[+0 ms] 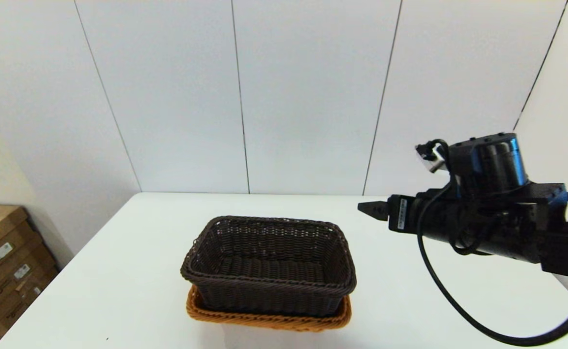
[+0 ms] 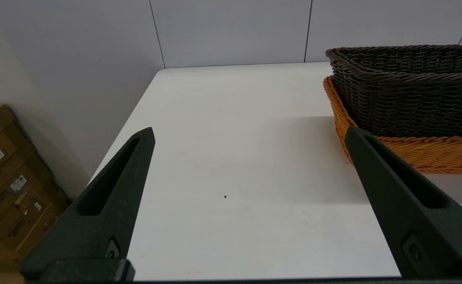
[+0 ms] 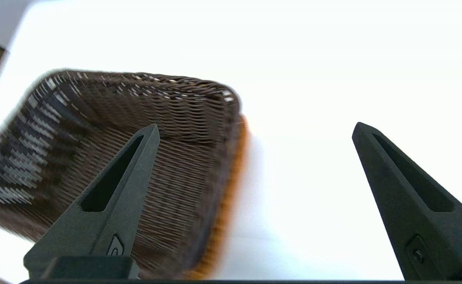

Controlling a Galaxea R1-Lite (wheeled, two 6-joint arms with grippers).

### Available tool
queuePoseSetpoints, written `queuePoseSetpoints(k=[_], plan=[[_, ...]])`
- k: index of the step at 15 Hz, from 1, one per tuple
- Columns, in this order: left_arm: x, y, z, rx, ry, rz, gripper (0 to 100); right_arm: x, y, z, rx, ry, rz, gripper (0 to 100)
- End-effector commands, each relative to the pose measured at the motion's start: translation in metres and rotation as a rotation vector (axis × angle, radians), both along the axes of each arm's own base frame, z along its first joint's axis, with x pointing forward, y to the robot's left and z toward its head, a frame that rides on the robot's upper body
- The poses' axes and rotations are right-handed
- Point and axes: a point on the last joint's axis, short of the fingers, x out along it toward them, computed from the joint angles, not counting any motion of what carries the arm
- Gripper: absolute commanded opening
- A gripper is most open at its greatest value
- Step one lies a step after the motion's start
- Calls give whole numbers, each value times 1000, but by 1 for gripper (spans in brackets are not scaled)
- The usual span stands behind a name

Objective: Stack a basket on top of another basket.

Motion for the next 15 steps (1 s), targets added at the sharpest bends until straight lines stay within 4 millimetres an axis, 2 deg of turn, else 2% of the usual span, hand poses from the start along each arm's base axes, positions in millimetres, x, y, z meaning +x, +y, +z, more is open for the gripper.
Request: queuePoseSetpoints(k=[1,3,6,9,12,15], plan=[[0,0,-1,1,2,0,100,-56,-34,31,-202,-221,125,100],[0,0,-1,-1,2,0,100,-85,-47,31,-262,-280,191,100],[0,0,0,-1,1,0,100,-129,-68,25,-277,-276,223,100],[0,0,-1,-1,2,0,100,-147,-91,22,-281,-299,84,100],[0,0,0,1,1,0,100,-187,-112,12,-281,-352,-41,100],[0,0,0,1,1,0,100,-230,-123,-1,-302,-341,-141,100]])
